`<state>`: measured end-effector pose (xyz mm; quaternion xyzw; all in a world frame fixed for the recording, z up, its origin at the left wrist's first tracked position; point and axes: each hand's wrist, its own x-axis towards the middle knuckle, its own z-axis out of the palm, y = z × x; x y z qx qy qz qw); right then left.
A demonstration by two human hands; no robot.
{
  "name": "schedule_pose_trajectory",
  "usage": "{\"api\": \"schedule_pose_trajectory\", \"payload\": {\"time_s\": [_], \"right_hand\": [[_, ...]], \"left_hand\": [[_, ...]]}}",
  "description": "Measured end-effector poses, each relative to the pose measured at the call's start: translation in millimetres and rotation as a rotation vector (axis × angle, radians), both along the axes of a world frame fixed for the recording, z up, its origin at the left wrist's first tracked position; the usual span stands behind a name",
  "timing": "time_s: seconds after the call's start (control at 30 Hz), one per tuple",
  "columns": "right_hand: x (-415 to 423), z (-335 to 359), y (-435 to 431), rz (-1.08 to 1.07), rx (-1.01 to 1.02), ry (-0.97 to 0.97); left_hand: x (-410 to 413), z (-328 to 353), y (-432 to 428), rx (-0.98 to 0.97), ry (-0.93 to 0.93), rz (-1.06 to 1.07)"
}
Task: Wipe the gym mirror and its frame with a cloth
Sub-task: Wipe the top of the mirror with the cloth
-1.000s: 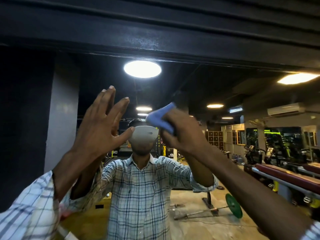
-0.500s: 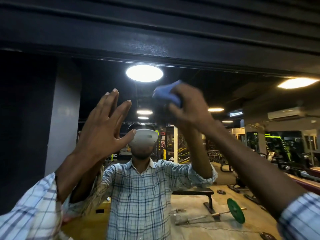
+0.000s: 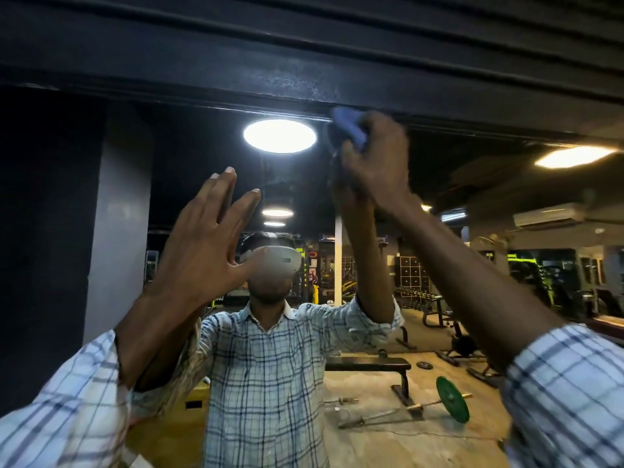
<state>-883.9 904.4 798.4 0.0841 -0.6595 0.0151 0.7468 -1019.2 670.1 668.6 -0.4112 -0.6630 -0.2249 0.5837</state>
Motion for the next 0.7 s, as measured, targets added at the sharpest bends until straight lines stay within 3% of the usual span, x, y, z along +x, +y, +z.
{"api": "schedule_pose_trajectory", "payload": {"time_s": [0.07, 0.13, 0.17, 0.27, 0.3, 0.47, 0.53, 0.63, 0.7], "right_hand": [[-9, -26, -23, 0.02, 0.328, -0.277], [-8, -35, -24, -0.025, 0.472, -0.397], [-7, -31, -19, -0.029, 0.435, -0.341], [-4, -35, -8, 0.06, 0.024, -0.058], [-7, -46, -10, 0.075, -0.021, -0.044], [-8, -107, -29, -0.034, 0.422, -0.498], [3, -100, -11, -0.026, 0.303, -0.403], [13, -103, 13, 0.019, -0.133, -0.117], [8, -128, 5, 0.05, -0.106, -0.136]], "left_hand": [[-2, -1, -3, 0.005, 0.0, 0.002], [-4, -2, -7, 0.012, -0.002, 0.0], [-4, -3, -9, 0.013, -0.003, 0.0], [-7, -6, -16, 0.009, -0.01, 0.002], [-7, -7, -17, 0.006, -0.01, 0.003], [-10, -8, -23, -0.006, -0.019, -0.015], [-9, -9, -24, -0.005, -0.018, -0.019], [-7, -11, -23, -0.004, -0.047, -0.012], [-6, -11, -22, 0.003, -0.059, -0.013]]}}
